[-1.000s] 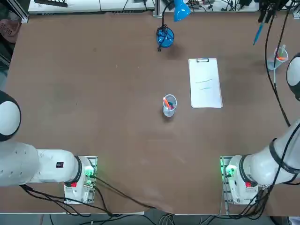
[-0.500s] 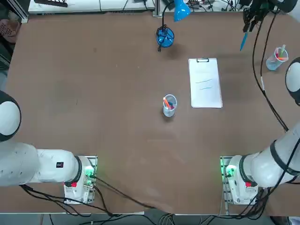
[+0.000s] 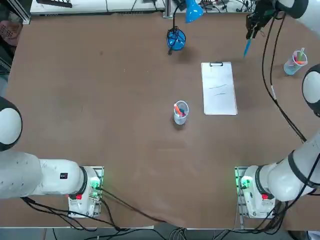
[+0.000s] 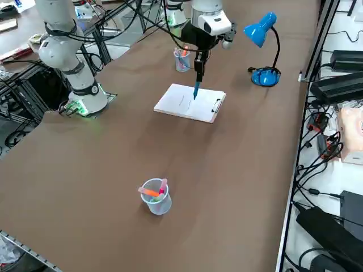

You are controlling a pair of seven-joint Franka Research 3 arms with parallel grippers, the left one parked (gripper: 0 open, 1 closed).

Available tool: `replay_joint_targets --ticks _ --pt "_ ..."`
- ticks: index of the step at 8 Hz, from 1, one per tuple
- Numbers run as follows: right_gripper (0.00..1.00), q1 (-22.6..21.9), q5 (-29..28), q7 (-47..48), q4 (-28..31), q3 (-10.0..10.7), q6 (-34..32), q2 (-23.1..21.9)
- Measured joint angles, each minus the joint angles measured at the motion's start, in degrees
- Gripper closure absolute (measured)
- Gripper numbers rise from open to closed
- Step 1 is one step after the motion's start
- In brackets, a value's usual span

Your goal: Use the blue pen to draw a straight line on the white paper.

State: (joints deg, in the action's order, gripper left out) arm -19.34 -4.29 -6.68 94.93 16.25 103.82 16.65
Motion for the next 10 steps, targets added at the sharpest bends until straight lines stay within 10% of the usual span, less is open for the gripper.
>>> replay_joint_targets --ticks 10 --pt "0.79 -8.0 1.4 0.6 7.6 -0.1 6.1 -0.6"
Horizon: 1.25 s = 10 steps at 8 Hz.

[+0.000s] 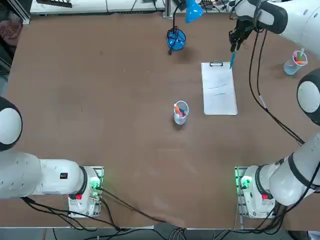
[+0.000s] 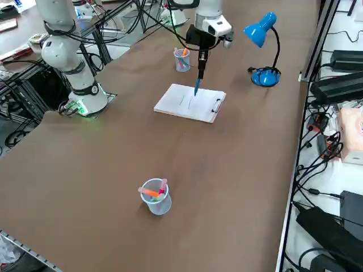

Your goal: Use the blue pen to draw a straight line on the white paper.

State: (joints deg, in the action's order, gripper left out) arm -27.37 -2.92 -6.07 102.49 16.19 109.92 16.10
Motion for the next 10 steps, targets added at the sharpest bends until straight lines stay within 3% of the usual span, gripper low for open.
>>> replay_joint_targets --ticks 3,10 --pt "0.79 -1.6 4.0 1.5 2.9 0.0 6.4 0.8" --pt "0.79 -3.3 4.4 2.1 3.9 0.0 13.5 4.9"
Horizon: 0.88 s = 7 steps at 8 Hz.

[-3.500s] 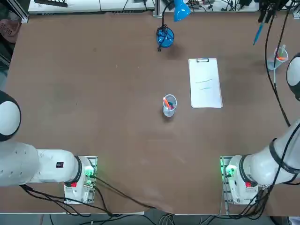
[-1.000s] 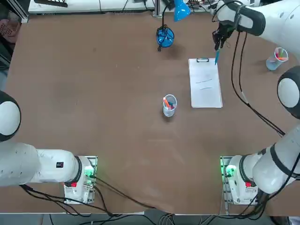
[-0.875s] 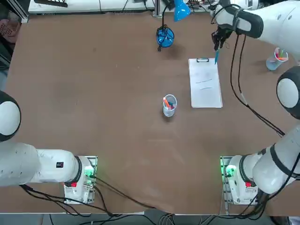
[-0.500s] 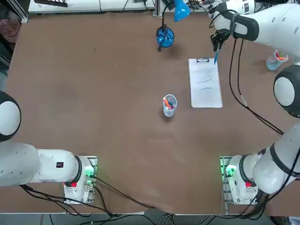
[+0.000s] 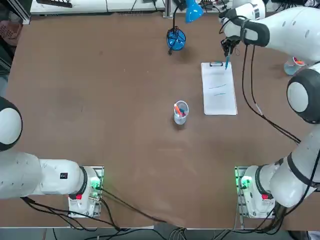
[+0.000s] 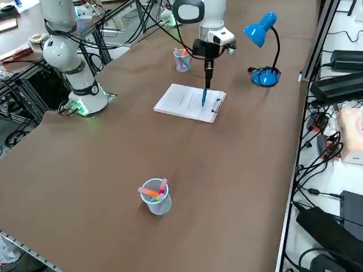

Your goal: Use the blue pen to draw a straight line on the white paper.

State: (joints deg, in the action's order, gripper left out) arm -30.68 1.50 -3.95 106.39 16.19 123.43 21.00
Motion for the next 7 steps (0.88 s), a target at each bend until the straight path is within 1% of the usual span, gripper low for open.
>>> replay_joint_targets --ticks 2,7 --pt "0.79 -0.8 1.3 1.6 1.1 0.0 2.0 1.3" --pt "0.79 -0.8 2.4 2.0 1.7 0.1 2.2 1.5"
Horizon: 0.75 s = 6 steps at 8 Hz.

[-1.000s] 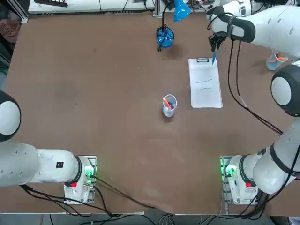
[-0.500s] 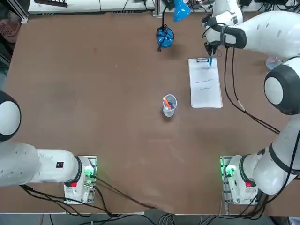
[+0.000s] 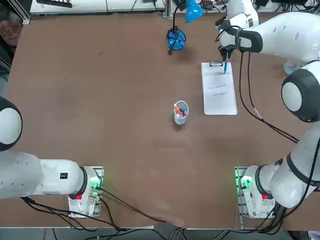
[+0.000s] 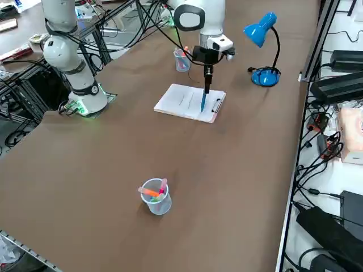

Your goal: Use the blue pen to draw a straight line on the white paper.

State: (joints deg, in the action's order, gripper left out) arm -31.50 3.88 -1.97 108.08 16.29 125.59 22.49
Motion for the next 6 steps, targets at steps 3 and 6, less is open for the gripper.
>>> replay_joint_targets --ticks 3,6 --pt "0.79 -1.0 0.3 4.3 0.2 0.0 0.0 0.0" --pt "0.79 -3.4 0.5 9.7 0.3 -0.1 0.0 0.0"
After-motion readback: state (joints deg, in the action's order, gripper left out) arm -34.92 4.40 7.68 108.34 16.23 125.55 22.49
